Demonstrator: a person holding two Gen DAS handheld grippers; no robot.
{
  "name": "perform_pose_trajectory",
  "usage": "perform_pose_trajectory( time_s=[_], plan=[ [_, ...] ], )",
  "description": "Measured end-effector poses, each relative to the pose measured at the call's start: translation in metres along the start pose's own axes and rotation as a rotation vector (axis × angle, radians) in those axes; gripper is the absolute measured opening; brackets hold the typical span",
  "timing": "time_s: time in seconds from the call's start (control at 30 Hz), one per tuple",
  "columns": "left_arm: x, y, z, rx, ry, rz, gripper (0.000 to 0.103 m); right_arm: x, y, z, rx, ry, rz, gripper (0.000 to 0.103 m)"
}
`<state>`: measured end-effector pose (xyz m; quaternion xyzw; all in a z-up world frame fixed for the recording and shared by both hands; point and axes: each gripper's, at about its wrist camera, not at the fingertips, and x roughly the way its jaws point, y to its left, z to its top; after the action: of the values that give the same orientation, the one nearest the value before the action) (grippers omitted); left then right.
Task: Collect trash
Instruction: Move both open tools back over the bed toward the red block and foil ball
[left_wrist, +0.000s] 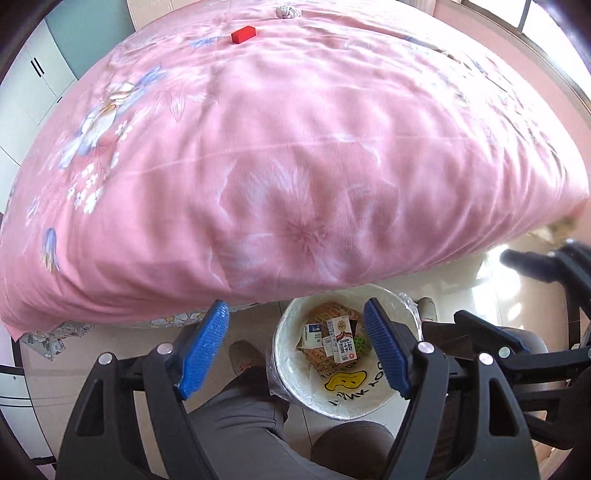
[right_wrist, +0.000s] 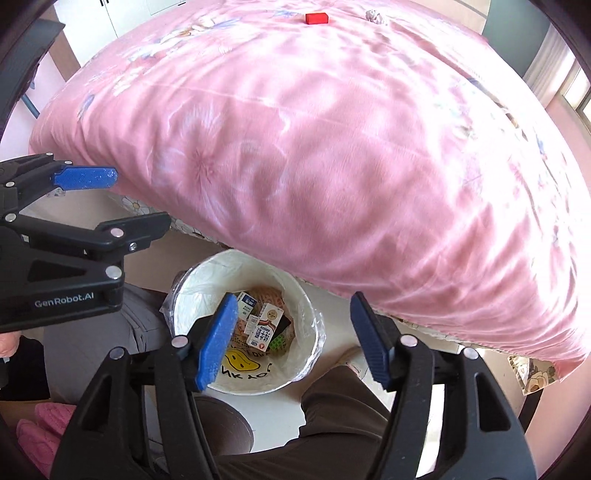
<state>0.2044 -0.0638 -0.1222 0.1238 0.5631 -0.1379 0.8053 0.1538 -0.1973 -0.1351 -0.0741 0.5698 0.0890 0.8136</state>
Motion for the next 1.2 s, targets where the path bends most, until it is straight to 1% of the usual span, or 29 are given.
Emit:
perform_pose_trajectory(
  time_s=[0.17,0.3,0.4,0.57,0.63,0.87,0.97,1.2],
  plan=[
    [-0.019,0.011,0.033,0.003,-0.045,0.022,0.08,-0.026,-0.015,0.029,-0.007,-0.057,-0.019,0.068],
    [-0.025,0.022,0.06,-0.001,-0.066,0.047,0.081,-0.035,-0.03,0.056,0.01,-0.08,-0.041,0.068],
    [-0.022,0.032,0.08,-0.015,-0.071,0.056,0.083,-0.039,-0.044,0.077,0.028,-0.097,-0.032,0.068],
    [-0.016,0.05,0.112,-0.035,-0.074,0.062,0.083,-0.037,-0.059,0.123,0.047,-0.125,-0.041,0.068],
    [-0.012,0.055,0.127,-0.041,-0.074,0.062,0.083,-0.036,-0.066,0.139,0.061,-0.139,-0.037,0.07],
    [0.015,0.069,0.178,-0.03,-0.07,0.096,0.084,-0.015,-0.087,0.197,0.087,-0.166,-0.006,0.071],
    [0.029,0.074,0.2,-0.02,-0.068,0.099,0.084,-0.002,-0.096,0.225,0.092,-0.173,0.0,0.071],
    [0.068,0.081,0.251,0.009,-0.06,0.108,0.084,0.035,-0.116,0.296,0.079,-0.187,-0.03,0.071]
  ],
)
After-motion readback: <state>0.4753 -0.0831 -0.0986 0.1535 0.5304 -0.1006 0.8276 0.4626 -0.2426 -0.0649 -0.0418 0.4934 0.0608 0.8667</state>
